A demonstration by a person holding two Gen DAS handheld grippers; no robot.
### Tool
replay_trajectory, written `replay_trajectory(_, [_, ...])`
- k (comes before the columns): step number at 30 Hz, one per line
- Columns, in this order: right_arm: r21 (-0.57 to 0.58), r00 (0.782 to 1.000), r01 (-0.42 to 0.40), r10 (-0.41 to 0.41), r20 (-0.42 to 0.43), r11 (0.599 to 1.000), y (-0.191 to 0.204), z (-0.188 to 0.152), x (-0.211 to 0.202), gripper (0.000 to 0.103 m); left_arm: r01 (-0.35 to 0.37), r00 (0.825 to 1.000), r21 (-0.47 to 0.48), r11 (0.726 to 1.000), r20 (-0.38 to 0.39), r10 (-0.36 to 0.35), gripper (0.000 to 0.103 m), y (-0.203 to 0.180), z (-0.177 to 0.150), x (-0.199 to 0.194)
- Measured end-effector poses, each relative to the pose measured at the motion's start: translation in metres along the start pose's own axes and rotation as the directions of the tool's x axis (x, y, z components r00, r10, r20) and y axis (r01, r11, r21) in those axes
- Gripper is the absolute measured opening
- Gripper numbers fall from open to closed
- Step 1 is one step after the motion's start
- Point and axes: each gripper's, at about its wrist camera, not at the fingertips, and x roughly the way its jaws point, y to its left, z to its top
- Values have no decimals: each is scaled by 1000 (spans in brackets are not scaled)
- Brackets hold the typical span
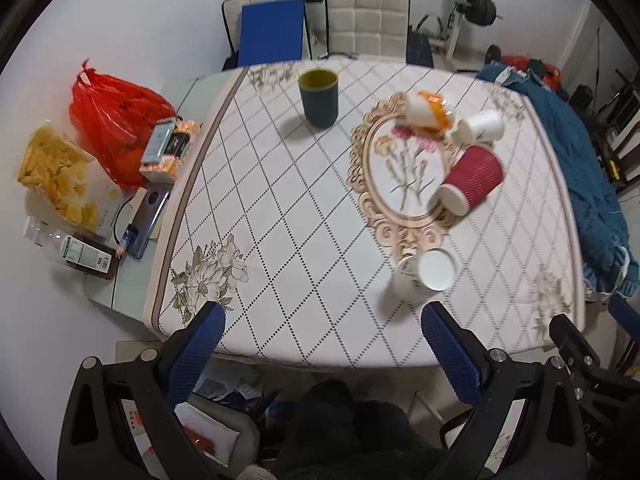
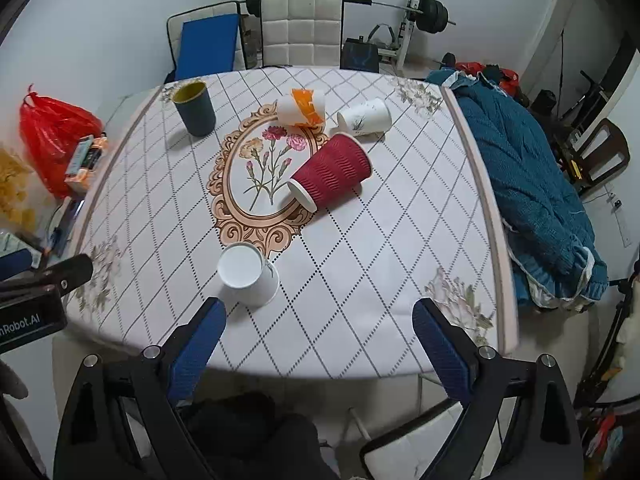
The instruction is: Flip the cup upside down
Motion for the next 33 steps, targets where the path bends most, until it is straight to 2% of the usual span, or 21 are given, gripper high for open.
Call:
replay_trajectory(11, [-5,992,-16,16,122,1000,-17,-9,-111,98,29,992,16,999,126,-31,101,-3,-20,-89])
replay_trajectory(20, [8,981,-12,10,193,1000,-25,-14,-187,99,47,983,7,999,177,-48,101,1,-25,-138])
replay_trajectory(33, [26,977,-12,6,215,1000,-34,-22,-238,99,67,983,10,998,172,-68,101,-2,-40,-164])
